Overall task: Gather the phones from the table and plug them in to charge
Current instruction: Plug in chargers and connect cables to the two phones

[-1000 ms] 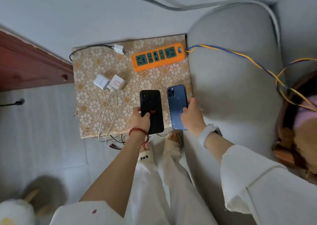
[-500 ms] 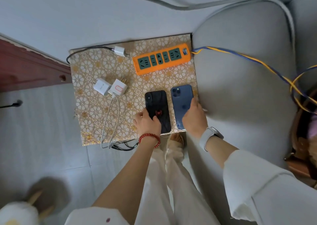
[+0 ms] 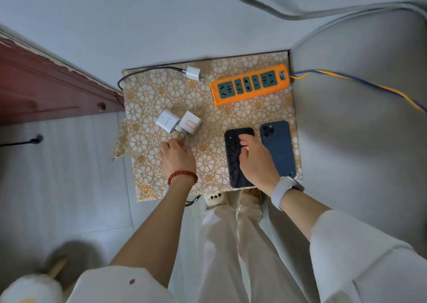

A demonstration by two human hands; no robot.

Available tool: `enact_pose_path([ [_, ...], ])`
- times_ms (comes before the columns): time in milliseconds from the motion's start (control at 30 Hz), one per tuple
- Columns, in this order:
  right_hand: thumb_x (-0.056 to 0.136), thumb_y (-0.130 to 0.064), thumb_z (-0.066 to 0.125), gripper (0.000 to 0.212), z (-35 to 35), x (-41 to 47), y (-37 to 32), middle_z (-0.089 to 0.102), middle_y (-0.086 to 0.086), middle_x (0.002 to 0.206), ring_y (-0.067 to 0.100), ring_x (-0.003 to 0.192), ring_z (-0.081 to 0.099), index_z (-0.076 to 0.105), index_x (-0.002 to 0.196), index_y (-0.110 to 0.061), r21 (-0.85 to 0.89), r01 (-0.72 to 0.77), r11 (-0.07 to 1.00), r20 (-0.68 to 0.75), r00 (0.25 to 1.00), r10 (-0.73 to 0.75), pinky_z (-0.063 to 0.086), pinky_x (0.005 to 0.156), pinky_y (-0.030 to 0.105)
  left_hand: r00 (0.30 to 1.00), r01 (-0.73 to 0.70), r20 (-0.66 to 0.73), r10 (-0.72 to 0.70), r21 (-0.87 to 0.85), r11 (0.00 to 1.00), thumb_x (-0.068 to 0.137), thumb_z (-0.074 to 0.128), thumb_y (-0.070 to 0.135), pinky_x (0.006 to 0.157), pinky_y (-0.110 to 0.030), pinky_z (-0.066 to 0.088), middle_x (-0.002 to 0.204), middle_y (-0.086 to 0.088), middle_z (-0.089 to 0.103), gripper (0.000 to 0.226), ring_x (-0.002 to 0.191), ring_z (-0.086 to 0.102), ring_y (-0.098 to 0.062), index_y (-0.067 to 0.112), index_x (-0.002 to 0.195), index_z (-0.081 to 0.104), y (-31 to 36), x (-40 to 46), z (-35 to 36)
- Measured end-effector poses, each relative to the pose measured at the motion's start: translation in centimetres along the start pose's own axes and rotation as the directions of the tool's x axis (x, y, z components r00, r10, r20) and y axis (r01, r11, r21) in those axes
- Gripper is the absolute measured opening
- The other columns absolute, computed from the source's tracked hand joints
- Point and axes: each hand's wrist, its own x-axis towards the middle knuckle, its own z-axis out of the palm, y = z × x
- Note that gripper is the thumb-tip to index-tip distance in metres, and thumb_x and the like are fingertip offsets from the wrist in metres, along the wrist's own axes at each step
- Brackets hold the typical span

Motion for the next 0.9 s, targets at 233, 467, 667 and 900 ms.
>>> enact_pose_path([
  [233, 0.093, -0.005, 0.038, 0.042, 0.5, 0.3, -2.4, 0.048, 0.009, 0.132, 0.023, 0.119, 0.048, 0.038, 0.134, -0.014, -0.001, 0.199, 0.980, 0.038, 0.979, -0.199, 0.046, 0.094, 0.040, 0.971, -0.200, 0.024, 0.239, -0.469, 0.860, 0.091, 0.044, 0.012, 0.051, -0.018, 0.042, 0.067, 0.005, 0.059, 0.018, 0.054, 0.052, -0.007, 0.015, 0.097, 0.061, -1.7, -0.9, -4.0],
  [467, 0.084, -0.022, 0.062, 0.059, 1.5, 1.1, -6.3, 0.044, 0.005, 0.138, 0.022, 0.125, 0.041, 0.033, 0.136, -0.021, 0.004, 0.470, 0.883, 0.286, 0.845, -0.451, 0.034, 0.105, 0.040, 0.838, -0.238, 0.209, 0.503, -0.690, 0.684, 0.086, 0.043, 0.019, 0.047, -0.016, 0.030, 0.051, 0.010, 0.041, 0.019, 0.048, 0.034, -0.005, 0.026, 0.080, 0.059, -1.1, -1.9, -10.6],
  [667, 0.077, -0.033, 0.068, 0.045, 0.5, 0.5, -7.8, 0.054, -0.002, 0.103, 0.007, 0.081, 0.046, 0.046, 0.113, -0.018, 0.027, 0.479, 0.878, 0.260, 0.844, -0.469, 0.041, 0.074, 0.024, 0.813, -0.268, 0.208, 0.544, -0.696, 0.667, 0.089, 0.047, 0.011, 0.050, -0.015, 0.032, 0.060, 0.014, 0.057, 0.022, 0.050, 0.038, -0.003, 0.025, 0.078, 0.060, 0.5, -2.3, -12.4],
  [900, 0.078, -0.020, 0.068, 0.043, -7.3, 3.9, -5.6, 0.060, 0.011, 0.108, 0.021, 0.086, 0.059, 0.048, 0.113, -0.007, -0.109, 0.400, 0.910, 0.041, 0.917, -0.398, 0.055, 0.078, 0.033, 0.795, -0.145, 0.368, 0.483, -0.658, 0.739, 0.086, 0.056, 0.010, 0.053, -0.022, 0.039, 0.062, 0.002, 0.052, 0.007, 0.054, 0.043, -0.006, 0.011, 0.085, 0.063, 2.7, -2.0, -9.6],
])
